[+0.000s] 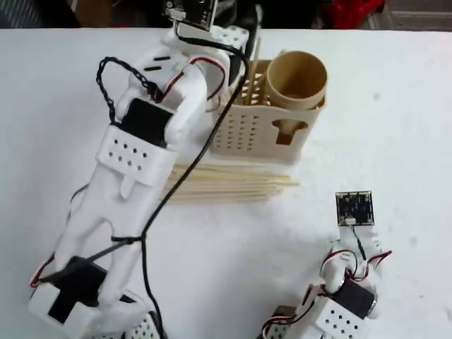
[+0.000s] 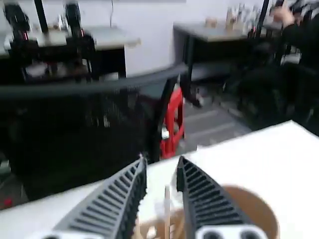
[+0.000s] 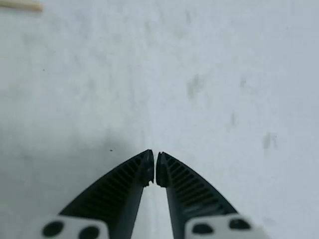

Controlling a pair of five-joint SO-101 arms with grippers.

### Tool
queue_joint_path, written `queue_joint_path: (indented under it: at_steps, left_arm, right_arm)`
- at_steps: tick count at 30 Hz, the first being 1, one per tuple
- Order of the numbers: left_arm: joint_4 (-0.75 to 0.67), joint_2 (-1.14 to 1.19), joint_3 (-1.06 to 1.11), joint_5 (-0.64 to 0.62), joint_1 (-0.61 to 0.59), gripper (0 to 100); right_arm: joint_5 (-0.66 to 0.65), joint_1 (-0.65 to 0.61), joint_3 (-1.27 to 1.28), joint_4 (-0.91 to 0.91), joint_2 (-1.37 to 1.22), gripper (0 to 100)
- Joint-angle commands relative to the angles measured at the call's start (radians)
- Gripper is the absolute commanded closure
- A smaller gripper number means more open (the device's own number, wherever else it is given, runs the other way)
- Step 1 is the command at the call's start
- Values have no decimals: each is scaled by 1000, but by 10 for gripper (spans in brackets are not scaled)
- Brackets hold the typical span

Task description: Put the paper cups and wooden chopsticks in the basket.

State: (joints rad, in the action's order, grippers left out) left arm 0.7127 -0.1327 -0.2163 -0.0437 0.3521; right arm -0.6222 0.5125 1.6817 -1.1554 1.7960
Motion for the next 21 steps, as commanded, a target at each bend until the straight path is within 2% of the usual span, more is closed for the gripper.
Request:
queue_joint_path:
  at_steps: [1,7,10,14,17,21]
  left_arm:
    - [249,-157,-60,-3,-5,880]
    - [620,-381,-51,-2,-12,880]
    - [680,-438,84,12,-13,880]
    - [526,-455,411,132,-88,880]
    - [304,-460,677,118,-139,879]
    - [-2,-461,936,25,-154,877]
  right_arm:
    - [2,7,9,13,-5,975]
    - [2,4,9,15,1,971]
    - [2,7,9,13,-2,974]
    - [2,7,9,13,-5,974]
    - [2,5,9,13,-5,974]
    - [2,5,9,13,-5,974]
